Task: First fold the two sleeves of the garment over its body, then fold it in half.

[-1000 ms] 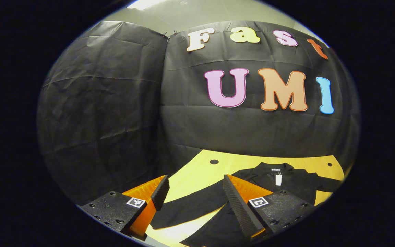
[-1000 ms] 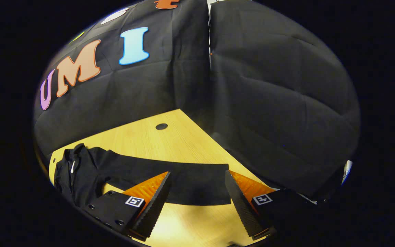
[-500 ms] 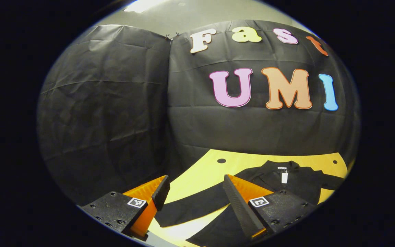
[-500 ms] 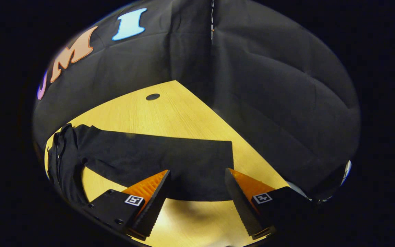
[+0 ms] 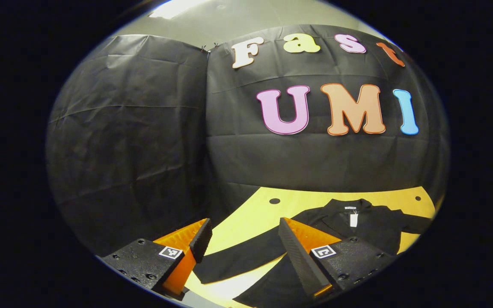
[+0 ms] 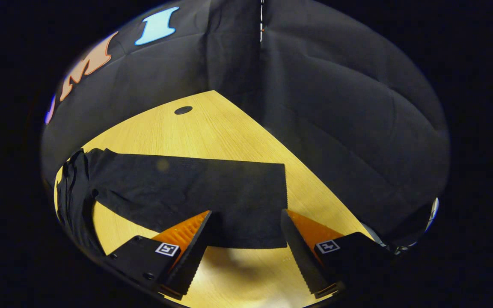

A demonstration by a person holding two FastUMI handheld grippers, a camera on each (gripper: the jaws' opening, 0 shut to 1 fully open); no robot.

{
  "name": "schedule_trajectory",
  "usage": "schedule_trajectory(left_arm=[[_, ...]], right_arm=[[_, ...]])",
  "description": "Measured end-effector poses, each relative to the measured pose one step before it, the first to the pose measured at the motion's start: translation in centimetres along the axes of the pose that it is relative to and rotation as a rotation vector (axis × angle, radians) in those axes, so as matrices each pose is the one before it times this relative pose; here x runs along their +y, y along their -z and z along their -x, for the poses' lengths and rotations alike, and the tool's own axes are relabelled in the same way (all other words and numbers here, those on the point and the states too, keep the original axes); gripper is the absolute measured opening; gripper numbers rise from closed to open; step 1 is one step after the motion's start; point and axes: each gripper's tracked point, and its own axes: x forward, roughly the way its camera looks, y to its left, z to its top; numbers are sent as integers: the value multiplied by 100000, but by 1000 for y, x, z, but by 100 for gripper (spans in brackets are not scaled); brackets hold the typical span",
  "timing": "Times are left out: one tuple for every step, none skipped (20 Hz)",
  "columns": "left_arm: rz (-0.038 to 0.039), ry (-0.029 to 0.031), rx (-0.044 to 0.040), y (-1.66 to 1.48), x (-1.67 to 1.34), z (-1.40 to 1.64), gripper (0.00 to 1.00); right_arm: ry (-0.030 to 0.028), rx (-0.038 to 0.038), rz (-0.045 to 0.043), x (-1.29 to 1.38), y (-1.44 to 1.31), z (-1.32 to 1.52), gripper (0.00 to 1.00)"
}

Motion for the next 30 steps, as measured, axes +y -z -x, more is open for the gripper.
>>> schedule_trajectory(left_arm=[[-618,443,-212,14,-206,52,93],[-161,407,-210,-105,-79,55,93],[373,695,146,216,-292,44,95],[604,831,509,131,-234,-17,97],[529,532,571,312,-244,-126,100],[415,497,393,75,-105,-27,95],[131,479,41,52,-76,11,100],[-447,61,-417,-169,-18,11,100],[-749,-58,-717,-158,116,-48,100],[-805,-300,-712,-254,214,62,100],[-537,-358,-531,2,166,-30,100],[29,-128,-59,-76,127,28,100],[476,-41,270,203,56,25,100],[617,-120,680,174,90,-48,95],[340,-303,638,290,174,122,95],[330,-214,482,195,152,57,95],[412,16,419,186,107,82,95],[388,11,105,98,64,43,95],[243,-72,146,141,122,45,100],[122,-80,370,4,145,13,100],[160,54,246,123,103,124,100],[125,-8,461,41,135,24,100],[-5,-129,565,280,32,85,100],[65,-487,359,46,104,68,95],[499,-621,185,95,154,63,100],[915,-548,192,5,42,86,100],[1234,-367,289,199,-12,153,95],[1302,-186,249,208,-82,135,100],[1413,201,373,351,-132,142,100],[1373,353,411,274,-181,31,95]], right_arm=[[-142,-350,-690,43,-25,15,100],[-153,-190,-380,32,14,-67,100],[-38,-303,581,-10,-32,-35,100],[-763,-38,810,-66,31,-23,100],[-1018,-222,839,-59,-114,135,94],[-1188,271,1212,120,-3,134,95],[-1198,148,1087,211,-89,115,88],[-940,269,1178,737,28,-41,84],[-974,-303,1488,585,20,-372,69],[-964,-298,1587,517,-69,-25,62],[-96,-703,1416,392,-103,-91,51],[514,-635,1328,258,59,-35,40],[985,-255,1289,170,-3,-26,24],[1471,-244,1281,107,57,-25,21],[1747,309,1212,-80,-3,116,9],[801,1066,924,25,60,81,8],[-472,1452,910,11,29,90,11],[-1232,1565,774,59,-75,-27,9],[-1352,1413,572,-17,-133,183,12],[-59,1925,-10,76,-133,218,8],[291,1103,775,71,92,-271,6],[838,800,708,11,18,-6,2],[494,1004,497,0,-41,242,0],[-907,-127,-1,105,-265,103,3],[-1168,-592,-370,-34,-328,225,3],[-1425,-923,-292,30,-230,178,0],[-1134,-824,-135,60,-367,264,0],[-1103,-728,-19,92,-109,246,3],[-1194,-1230,-23,104,-465,345,0],[-1199,-1651,-142,101,-672,479,0]])
